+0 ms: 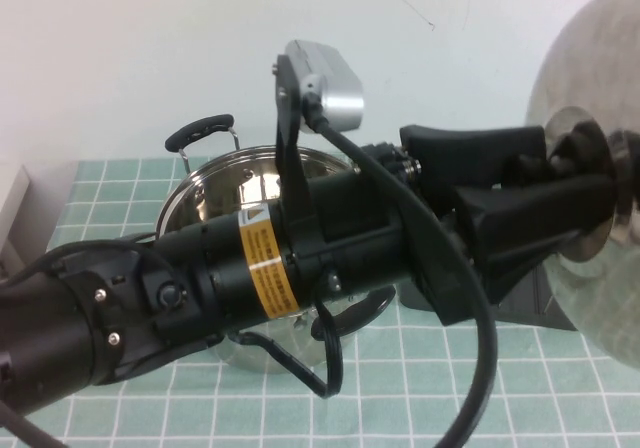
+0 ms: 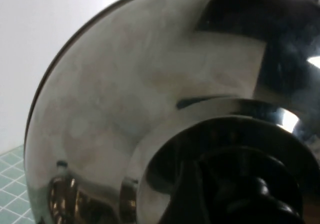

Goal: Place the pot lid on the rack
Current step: Hand over the pot lid

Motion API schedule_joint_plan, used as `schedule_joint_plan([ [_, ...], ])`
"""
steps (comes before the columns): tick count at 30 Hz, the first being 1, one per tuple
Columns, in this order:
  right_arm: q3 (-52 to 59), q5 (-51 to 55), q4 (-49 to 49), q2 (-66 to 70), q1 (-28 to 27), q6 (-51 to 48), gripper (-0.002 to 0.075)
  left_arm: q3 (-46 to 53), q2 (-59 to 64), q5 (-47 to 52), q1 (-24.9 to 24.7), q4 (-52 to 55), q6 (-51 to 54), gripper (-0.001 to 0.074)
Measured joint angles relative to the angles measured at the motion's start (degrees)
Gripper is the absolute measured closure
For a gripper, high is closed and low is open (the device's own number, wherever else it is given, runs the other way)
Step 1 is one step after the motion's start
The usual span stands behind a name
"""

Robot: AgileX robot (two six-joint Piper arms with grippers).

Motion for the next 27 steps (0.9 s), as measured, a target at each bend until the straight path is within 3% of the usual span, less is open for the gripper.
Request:
schedule_joint_plan([
  [27, 0.00, -3.31, 1.96, 2.89, 0.23, -6.39, 0.0682, -0.22, 0.44, 5.70, -0.47, 7.76, -9.59, 0.0148],
])
